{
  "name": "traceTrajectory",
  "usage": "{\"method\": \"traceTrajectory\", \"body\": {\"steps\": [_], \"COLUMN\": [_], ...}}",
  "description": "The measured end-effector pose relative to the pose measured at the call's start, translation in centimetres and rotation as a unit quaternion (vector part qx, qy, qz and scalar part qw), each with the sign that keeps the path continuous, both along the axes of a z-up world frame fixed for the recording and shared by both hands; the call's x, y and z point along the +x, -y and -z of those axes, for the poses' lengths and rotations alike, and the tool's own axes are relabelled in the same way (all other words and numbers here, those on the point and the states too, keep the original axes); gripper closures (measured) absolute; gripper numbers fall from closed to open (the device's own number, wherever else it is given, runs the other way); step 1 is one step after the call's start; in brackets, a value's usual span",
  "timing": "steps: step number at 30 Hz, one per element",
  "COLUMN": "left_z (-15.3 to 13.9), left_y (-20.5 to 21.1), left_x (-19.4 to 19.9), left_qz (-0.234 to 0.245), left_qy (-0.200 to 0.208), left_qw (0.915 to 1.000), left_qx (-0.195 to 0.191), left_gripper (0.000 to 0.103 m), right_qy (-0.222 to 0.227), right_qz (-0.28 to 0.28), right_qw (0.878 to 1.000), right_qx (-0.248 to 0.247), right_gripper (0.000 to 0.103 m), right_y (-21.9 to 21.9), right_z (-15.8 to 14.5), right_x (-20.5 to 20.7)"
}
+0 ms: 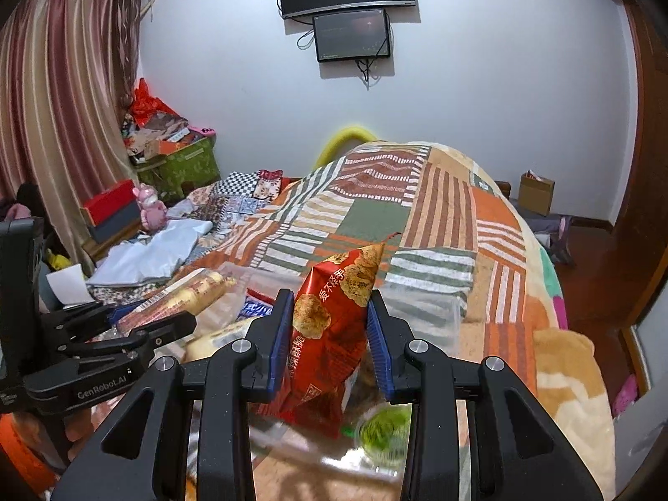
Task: Organize snacks
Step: 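Carry both bags over the clear box and open both tools to drop them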
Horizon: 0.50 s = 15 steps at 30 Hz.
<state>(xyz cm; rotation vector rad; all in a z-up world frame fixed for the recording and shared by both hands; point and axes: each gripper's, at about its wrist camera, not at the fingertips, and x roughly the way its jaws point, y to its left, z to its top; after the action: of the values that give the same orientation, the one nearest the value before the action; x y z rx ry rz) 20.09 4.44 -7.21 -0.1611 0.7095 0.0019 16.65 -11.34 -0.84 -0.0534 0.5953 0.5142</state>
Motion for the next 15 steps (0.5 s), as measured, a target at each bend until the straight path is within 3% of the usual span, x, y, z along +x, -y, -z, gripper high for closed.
{"method": "traceTrajectory", "body": {"steps": [15], "left_z": [1.7], "left_y": [-0.3], "left_x": [3.0], "left_qz": [0.003], "left_qy": [-0.030], "left_qw": [0.9992], "left_qx": [-0.026], "left_gripper": [0.058], "right_qy": [-0.032], "right_qz": [-0.009], "right_qw": [0.999], "right_qx": [-0.022], "right_gripper": [0.072], "right_y": [-2.0], "right_z": [2.3], "right_x": [2.9]}}
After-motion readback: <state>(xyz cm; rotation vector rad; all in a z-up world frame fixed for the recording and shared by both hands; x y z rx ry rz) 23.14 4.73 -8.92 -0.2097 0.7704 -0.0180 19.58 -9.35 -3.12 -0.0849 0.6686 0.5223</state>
